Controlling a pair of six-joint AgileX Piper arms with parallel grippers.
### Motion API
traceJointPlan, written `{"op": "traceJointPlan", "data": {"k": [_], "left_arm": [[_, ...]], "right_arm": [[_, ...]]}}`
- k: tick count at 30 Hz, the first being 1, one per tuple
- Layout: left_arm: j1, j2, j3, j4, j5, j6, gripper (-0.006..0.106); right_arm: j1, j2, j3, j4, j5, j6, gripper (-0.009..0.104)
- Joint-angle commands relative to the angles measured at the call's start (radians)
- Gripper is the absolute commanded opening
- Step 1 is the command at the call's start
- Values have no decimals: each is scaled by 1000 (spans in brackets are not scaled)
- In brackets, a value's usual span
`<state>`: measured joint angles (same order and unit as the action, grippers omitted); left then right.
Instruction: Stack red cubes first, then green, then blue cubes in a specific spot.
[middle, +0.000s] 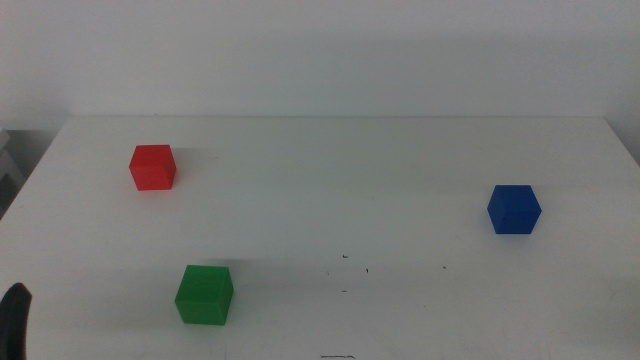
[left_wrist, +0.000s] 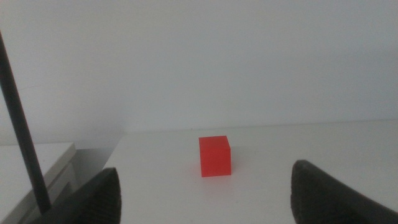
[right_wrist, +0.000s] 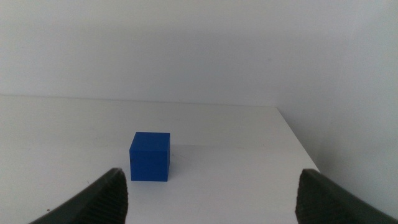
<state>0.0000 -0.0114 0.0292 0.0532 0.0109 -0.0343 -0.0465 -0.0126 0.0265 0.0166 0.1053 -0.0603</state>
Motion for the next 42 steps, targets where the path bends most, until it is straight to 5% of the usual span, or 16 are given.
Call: {"op": "traceJointPlan", "data": {"k": [1,16,42], "left_arm": [[9,-26,-5,-4,-85,-9,93],[30,406,-367,-3,18,-30,93],[30,1222,-1383,-38,883,34,93]], "right_arm": [[-8,-15,-10,-7,-73,-5,94],[-8,-15,-10,-7,-73,-5,94],[-8,-15,-10,-7,-73,-5,94]]}}
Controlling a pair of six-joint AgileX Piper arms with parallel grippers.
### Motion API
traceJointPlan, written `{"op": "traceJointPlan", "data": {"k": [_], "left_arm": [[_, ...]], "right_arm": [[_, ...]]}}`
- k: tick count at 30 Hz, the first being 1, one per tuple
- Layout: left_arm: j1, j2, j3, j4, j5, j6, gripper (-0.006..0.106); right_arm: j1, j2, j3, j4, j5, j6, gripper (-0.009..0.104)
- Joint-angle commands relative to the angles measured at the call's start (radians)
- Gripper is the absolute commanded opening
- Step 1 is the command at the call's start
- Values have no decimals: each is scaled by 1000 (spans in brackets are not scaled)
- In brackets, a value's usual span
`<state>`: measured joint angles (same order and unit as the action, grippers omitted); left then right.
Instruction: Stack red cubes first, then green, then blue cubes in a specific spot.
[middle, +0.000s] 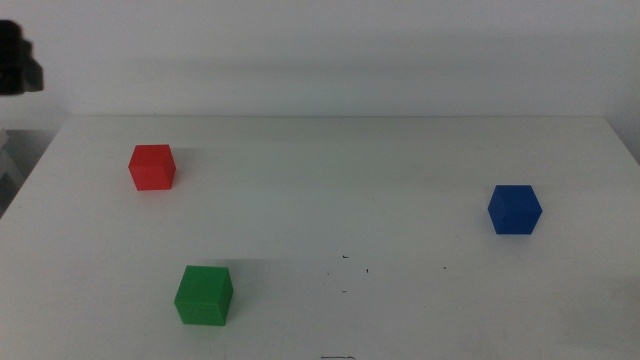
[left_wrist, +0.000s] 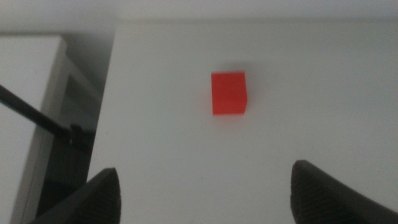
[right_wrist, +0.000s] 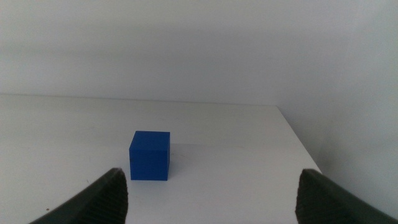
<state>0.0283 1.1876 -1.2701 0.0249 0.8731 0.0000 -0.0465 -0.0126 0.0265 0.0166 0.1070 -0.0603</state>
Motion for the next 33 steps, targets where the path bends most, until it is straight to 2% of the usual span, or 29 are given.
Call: {"op": "traceJointPlan", "data": {"k": [1,6,10,13,17,33], "left_arm": [[2,64,-129,-10,62,0,93],[2,262,-307,-10,180,0,93],[1,390,-416,-56,228,0,93],[-15,487,-492,-58,264,0,93],[-35,603,-585,-39,282,0,93],[-39,924,-829,-73,291,-15,93]], "right_arm": [[-8,-15,-10,-7,-75,-5,94],[-8,-15,-10,-7,-75,-5,94],[-8,-15,-10,-7,-75,-5,94],[-8,-15,-10,-7,-75,-5,94],[-8,-15,-10,-7,-75,-5,94],[-8,-15,-10,-7,-75,-5,94]]}}
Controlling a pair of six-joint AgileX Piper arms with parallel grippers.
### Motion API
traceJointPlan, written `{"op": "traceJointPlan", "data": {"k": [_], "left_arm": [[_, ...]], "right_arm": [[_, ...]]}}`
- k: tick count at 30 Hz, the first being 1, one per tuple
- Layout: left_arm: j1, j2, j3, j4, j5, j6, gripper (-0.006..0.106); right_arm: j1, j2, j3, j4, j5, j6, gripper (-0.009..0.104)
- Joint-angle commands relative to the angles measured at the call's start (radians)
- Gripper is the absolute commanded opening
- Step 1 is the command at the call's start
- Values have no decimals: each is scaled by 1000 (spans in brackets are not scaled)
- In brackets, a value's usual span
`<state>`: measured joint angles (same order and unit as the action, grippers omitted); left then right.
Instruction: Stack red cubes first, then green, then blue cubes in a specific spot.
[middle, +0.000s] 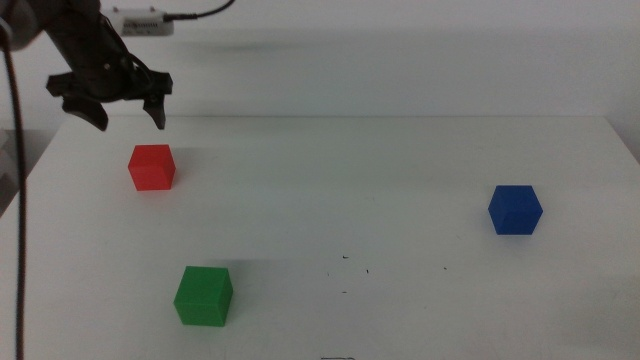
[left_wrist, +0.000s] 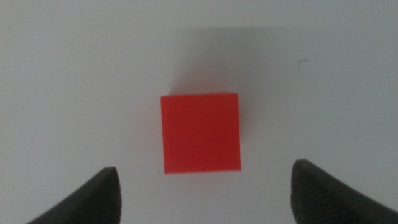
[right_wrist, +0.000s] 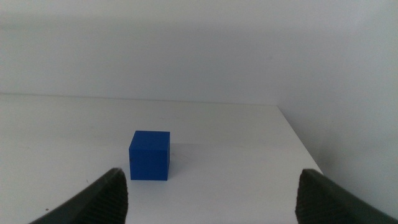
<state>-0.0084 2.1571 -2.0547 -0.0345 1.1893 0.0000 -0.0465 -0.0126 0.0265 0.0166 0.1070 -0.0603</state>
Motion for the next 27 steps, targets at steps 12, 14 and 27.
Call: {"op": "traceJointPlan", "data": {"k": [12,14,27], "left_arm": [[-3,102,-63,-67,-98,15,93],[-3,119,-62,-83,-111,20,93],[1,161,-63,-82,-130,18,47]], "right_arm": [[-8,-15,-10,-7,-75,-5,94],[-8,-15,-10,-7,-75,-5,94],[-8,-15,-10,-7,-74,-5,94]]}}
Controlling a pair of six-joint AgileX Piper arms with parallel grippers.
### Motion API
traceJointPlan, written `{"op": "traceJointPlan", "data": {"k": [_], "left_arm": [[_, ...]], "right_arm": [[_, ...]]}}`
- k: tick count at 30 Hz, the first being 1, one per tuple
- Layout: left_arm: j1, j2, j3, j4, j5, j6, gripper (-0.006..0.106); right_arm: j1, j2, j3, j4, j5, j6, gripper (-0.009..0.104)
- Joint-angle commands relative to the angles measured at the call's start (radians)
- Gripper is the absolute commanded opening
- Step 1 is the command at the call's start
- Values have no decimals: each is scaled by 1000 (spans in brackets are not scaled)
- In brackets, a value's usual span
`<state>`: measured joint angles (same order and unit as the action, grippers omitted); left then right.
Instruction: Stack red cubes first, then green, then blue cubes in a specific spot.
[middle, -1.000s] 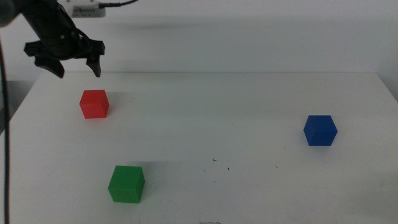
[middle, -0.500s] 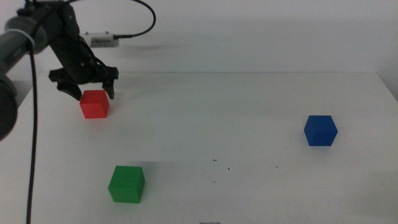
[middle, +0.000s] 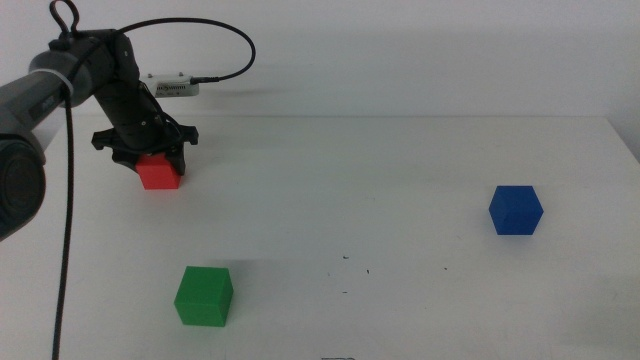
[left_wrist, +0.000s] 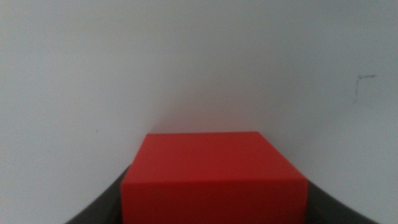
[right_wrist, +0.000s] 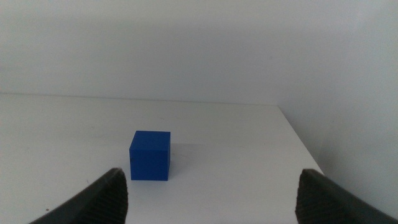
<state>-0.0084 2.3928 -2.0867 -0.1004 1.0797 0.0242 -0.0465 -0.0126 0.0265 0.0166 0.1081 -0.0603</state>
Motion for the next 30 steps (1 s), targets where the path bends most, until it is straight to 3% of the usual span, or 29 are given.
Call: {"op": "traceJointPlan", "data": {"k": [1,2,7,12,18,23,30], "left_arm": [[2,-75,-31,-16,-18,-8,40],[3,-85,-31,-28,1,-6,20],[-5,-148,-18,-74,36,53,-2],[-34,-277,108,-57,3,19,-2],[-96,-517,414,34,-130,-124,-2],[-200,-712,615,113,-158,-277,-2],[-369,-814,717,126,-89,-464,-2]], "right_arm": [[-8,-15,-10,-7,-75,-5,94],[-8,-15,-10,-7,-75,-5,94],[-8,-15,-10,-7,-75,-5,94],[-8,-15,-10,-7,-75,-5,94],[-8,-15,-10,-7,-75,-5,94],[-8,-15,-10,-7,-75,-5,94],[-8,-15,-10,-7,-75,-5,94]]}}
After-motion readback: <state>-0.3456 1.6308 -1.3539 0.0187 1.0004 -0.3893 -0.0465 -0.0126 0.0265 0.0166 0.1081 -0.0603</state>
